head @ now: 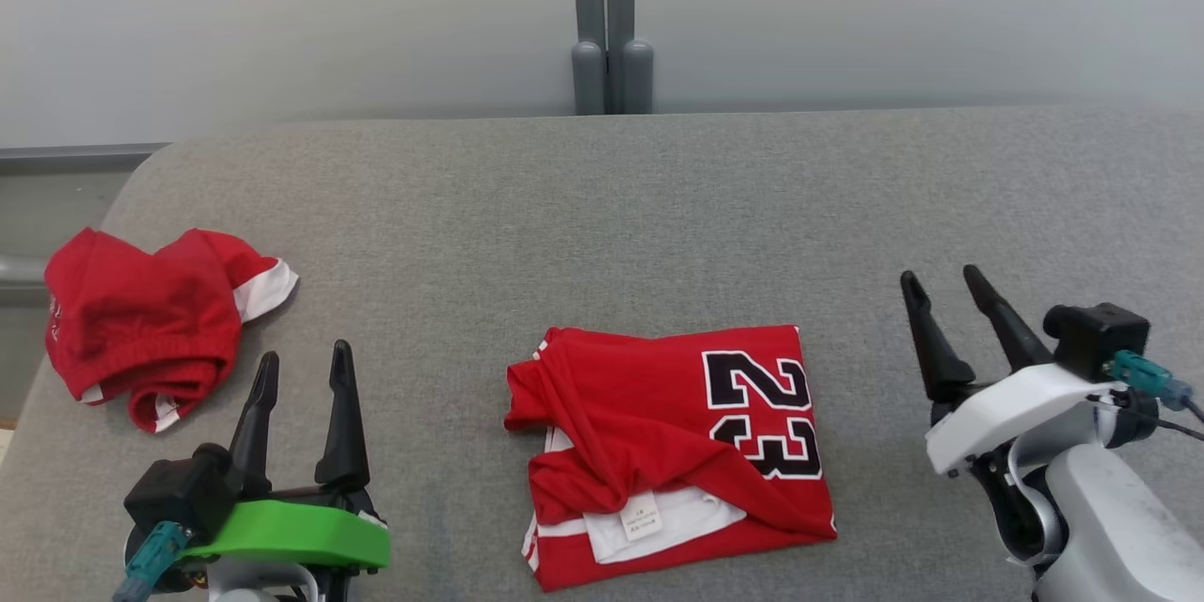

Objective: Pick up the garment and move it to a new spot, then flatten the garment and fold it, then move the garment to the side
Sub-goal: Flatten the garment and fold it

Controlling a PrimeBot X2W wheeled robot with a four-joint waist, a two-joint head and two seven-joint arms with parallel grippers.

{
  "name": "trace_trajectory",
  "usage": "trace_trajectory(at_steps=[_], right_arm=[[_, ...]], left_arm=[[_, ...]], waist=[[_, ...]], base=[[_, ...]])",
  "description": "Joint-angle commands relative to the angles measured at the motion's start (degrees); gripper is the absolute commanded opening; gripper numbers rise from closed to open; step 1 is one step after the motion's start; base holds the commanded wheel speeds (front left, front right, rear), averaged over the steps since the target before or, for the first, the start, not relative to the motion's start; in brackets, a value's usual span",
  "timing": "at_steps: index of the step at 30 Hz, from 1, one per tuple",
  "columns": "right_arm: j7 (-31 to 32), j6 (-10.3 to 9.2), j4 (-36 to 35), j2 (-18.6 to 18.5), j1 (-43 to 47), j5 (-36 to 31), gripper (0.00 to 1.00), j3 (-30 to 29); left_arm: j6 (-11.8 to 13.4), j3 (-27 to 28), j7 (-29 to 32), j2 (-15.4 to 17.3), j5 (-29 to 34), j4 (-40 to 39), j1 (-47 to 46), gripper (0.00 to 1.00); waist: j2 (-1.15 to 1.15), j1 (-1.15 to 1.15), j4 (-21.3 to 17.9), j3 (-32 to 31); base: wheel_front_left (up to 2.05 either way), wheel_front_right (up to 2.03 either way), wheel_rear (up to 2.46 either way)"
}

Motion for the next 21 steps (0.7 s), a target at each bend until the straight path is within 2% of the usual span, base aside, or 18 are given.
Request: trace_trajectory(at_steps=[1, 2, 7, 14, 21], right_arm=[[0.73, 0.03, 0.42, 0.68, -0.23, -1.75, 0.31, 0.46], [1.46, 0.03, 0.71, 1.11, -0.47, -2.47, 0.0, 0.92], [9.52, 0.02, 3.74, 2.82, -1.73, -3.1, 0.0, 7.25], [11.93, 0.02, 8.77, 5.83, -3.93, -0.84, 0.0, 14.06], [13.4, 0.02, 12.37, 8.56, -4.55, 4.57, 0.0, 22.77]], left_arm=[[-0.3, 0.17, 0.01, -0.23, 0.91, 0.11, 0.86, 1.0], [-0.4, 0.22, 0.01, -0.37, 0.87, 0.23, 0.93, 1.0], [-0.91, 0.52, 0.01, -1.21, 1.13, 0.69, 0.77, 1.0], [-1.55, 1.12, 0.0, -1.98, 1.5, 1.37, 0.31, 1.0], [-2.2, 1.49, 0.01, -2.52, 1.99, 2.06, -0.16, 1.0]], waist=[[0.0, 0.0, 1.37, -0.27], [0.0, 0.0, 1.89, -0.33], [0.0, 0.0, 5.06, -0.37], [0.0, 0.0, 9.63, 0.34], [0.0, 0.0, 13.01, 0.78]], base=[[0.0, 0.0, 0.0], [0.0, 0.0, 0.0], [0.0, 0.0, 0.0], [0.0, 0.0, 0.0], [0.0, 0.0, 0.0]])
